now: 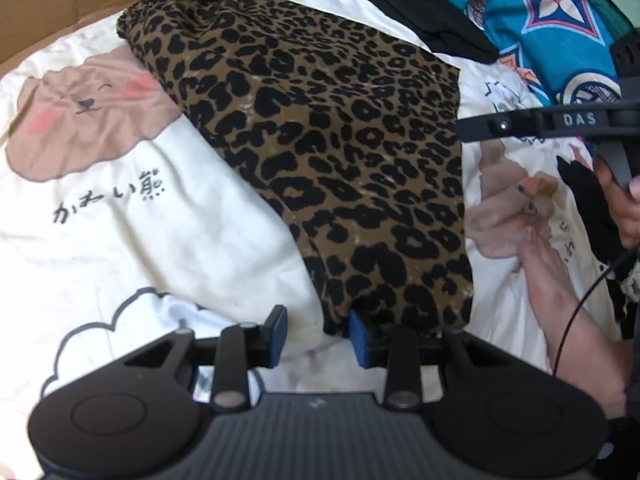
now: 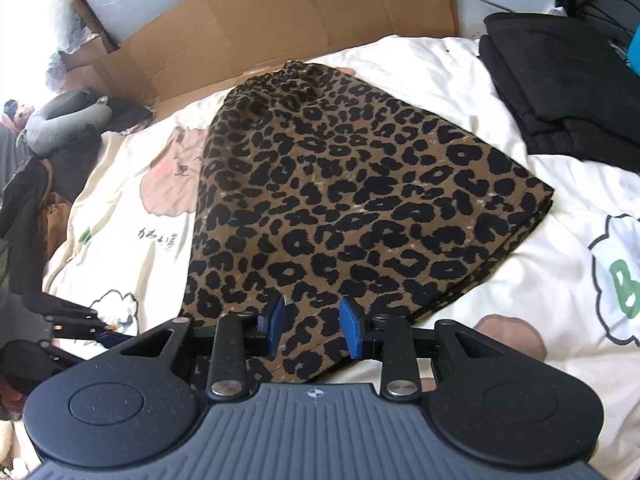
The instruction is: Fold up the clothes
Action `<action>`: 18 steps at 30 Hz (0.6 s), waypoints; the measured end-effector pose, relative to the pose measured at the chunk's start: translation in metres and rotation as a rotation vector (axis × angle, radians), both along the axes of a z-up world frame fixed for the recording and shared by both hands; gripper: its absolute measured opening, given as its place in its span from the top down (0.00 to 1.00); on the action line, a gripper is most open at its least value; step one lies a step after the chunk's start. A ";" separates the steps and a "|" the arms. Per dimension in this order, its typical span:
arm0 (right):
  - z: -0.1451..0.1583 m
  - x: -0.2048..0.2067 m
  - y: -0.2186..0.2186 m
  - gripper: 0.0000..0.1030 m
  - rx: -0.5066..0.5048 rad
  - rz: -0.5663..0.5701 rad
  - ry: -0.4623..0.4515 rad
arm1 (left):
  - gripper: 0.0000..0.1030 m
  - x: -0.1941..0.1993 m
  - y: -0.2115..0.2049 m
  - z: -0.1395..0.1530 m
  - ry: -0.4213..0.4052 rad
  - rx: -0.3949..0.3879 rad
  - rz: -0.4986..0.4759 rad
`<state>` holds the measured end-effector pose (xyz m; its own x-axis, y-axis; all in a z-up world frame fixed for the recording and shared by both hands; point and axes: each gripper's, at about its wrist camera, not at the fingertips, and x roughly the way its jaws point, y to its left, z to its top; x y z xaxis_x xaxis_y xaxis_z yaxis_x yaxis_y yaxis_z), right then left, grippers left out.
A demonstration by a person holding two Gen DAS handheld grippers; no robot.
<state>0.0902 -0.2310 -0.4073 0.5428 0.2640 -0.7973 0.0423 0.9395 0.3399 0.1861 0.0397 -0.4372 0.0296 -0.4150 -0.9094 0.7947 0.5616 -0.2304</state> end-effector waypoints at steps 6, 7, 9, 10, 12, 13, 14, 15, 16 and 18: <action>-0.003 -0.002 0.003 0.64 0.012 0.014 0.013 | 0.67 -0.007 0.003 -0.004 -0.019 -0.007 -0.038; -0.004 -0.003 0.003 0.64 0.014 0.013 0.017 | 0.69 -0.007 0.003 -0.006 -0.024 -0.005 -0.038; -0.005 -0.002 0.003 0.64 0.017 0.014 0.024 | 0.71 -0.009 0.002 -0.009 -0.055 -0.003 -0.061; -0.006 -0.002 0.003 0.64 0.018 0.016 0.027 | 0.73 -0.011 0.001 -0.010 -0.075 0.002 -0.082; -0.005 -0.002 0.004 0.64 0.024 0.028 0.028 | 0.75 -0.015 0.001 -0.010 -0.097 -0.002 -0.104; -0.005 -0.002 0.005 0.64 0.029 0.037 0.028 | 0.80 -0.017 0.001 -0.010 -0.106 -0.006 -0.113; -0.005 -0.002 0.007 0.64 0.039 0.052 0.026 | 0.88 -0.019 0.001 -0.010 -0.115 -0.009 -0.122; -0.004 -0.002 0.010 0.64 0.046 0.070 0.024 | 0.92 -0.020 0.002 -0.009 -0.110 -0.019 -0.123; -0.004 -0.003 0.013 0.64 0.053 0.089 0.022 | 0.95 -0.019 0.004 -0.007 -0.097 -0.035 -0.111; -0.004 -0.003 0.019 0.64 0.063 0.127 0.022 | 0.96 -0.013 0.010 -0.005 -0.052 -0.073 -0.056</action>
